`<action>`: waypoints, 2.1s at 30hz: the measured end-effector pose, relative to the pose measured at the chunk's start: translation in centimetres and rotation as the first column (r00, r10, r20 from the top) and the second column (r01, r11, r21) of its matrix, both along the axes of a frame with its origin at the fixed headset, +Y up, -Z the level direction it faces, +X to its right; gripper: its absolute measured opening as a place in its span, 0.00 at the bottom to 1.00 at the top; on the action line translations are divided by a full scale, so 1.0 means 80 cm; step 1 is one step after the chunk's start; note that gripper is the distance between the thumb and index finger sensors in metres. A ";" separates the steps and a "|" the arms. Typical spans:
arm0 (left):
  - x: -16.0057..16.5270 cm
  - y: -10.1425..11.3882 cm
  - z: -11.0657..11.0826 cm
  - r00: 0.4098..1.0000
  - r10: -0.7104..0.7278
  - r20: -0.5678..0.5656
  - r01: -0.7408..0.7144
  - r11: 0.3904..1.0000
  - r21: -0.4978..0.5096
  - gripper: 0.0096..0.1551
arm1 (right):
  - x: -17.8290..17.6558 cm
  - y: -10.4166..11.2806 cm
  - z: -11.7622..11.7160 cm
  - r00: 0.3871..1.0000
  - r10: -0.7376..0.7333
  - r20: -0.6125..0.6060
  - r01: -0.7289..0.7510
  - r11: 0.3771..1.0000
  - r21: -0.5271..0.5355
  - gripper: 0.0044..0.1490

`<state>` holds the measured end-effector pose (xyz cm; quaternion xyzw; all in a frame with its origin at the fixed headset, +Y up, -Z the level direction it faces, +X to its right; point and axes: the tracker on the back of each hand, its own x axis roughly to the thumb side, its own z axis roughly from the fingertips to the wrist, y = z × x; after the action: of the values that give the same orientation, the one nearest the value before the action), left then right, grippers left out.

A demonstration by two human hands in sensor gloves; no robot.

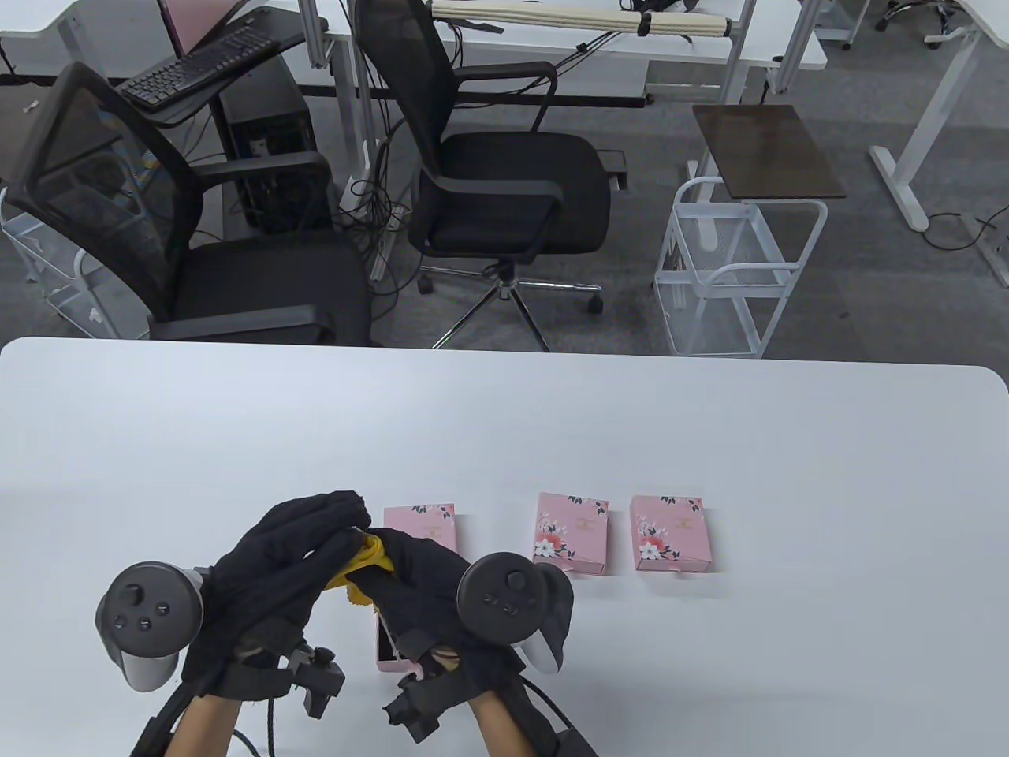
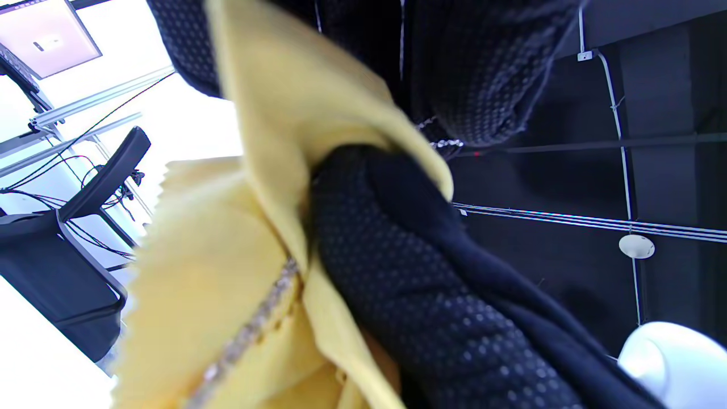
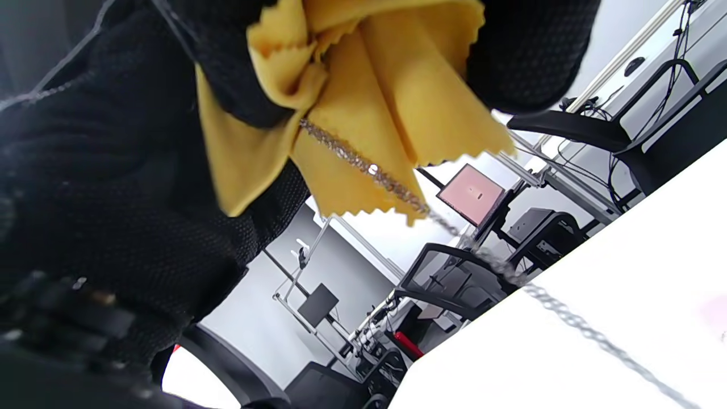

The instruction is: Dust necklace

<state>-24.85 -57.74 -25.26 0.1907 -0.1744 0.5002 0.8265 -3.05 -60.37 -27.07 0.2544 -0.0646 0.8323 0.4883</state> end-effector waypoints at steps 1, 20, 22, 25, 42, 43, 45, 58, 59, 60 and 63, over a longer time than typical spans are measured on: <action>0.000 -0.001 0.000 1.000 -0.001 -0.001 0.001 1.000 -0.002 0.17 | -0.001 0.000 0.000 1.000 0.003 -0.001 -0.003 1.000 0.000 0.24; 0.000 0.002 0.005 0.999 0.024 -0.026 -0.023 1.000 0.021 0.17 | -0.010 -0.011 -0.003 0.998 -0.044 -0.033 0.041 0.995 -0.085 0.24; -0.001 0.003 0.005 0.999 0.029 -0.022 -0.029 0.999 0.022 0.17 | -0.012 -0.015 -0.005 0.999 -0.042 -0.028 0.039 0.995 -0.094 0.24; -0.004 0.005 0.006 0.999 0.035 -0.028 -0.034 0.999 0.024 0.17 | -0.013 -0.018 -0.006 1.000 -0.022 -0.004 0.021 0.996 -0.091 0.24; -0.004 0.005 0.006 0.999 0.038 -0.036 -0.037 0.999 0.027 0.17 | -0.020 -0.042 -0.015 0.999 0.050 0.017 -0.048 0.991 -0.125 0.24; -0.004 0.005 0.006 0.999 0.032 -0.040 -0.031 0.999 0.028 0.17 | -0.020 -0.042 -0.016 0.998 0.062 0.013 -0.060 0.990 -0.126 0.23; -0.004 0.004 0.005 0.998 0.031 -0.045 -0.030 0.999 0.029 0.17 | -0.020 -0.042 -0.017 0.995 0.095 0.011 -0.093 0.988 -0.120 0.23; -0.003 0.002 0.006 0.997 0.063 -0.055 -0.059 0.996 0.069 0.17 | -0.032 -0.062 -0.020 0.986 0.167 0.001 -0.165 0.973 -0.160 0.23; -0.004 0.003 0.006 0.996 0.070 -0.052 -0.066 0.995 0.069 0.17 | -0.034 -0.064 -0.021 0.983 0.185 0.004 -0.182 0.970 -0.160 0.24; -0.005 0.003 0.007 0.996 0.072 -0.053 -0.069 0.995 0.071 0.17 | -0.035 -0.066 -0.021 0.981 0.196 0.003 -0.193 0.968 -0.162 0.24; -0.008 0.004 0.007 0.996 0.067 -0.065 -0.063 0.995 0.073 0.17 | -0.040 -0.073 -0.022 0.975 0.221 -0.011 -0.220 0.960 -0.174 0.24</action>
<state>-25.50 -57.45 -24.70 0.2423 -0.1576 0.5137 0.8078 -6.25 -66.18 -28.81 0.2126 0.0352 0.8850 0.4127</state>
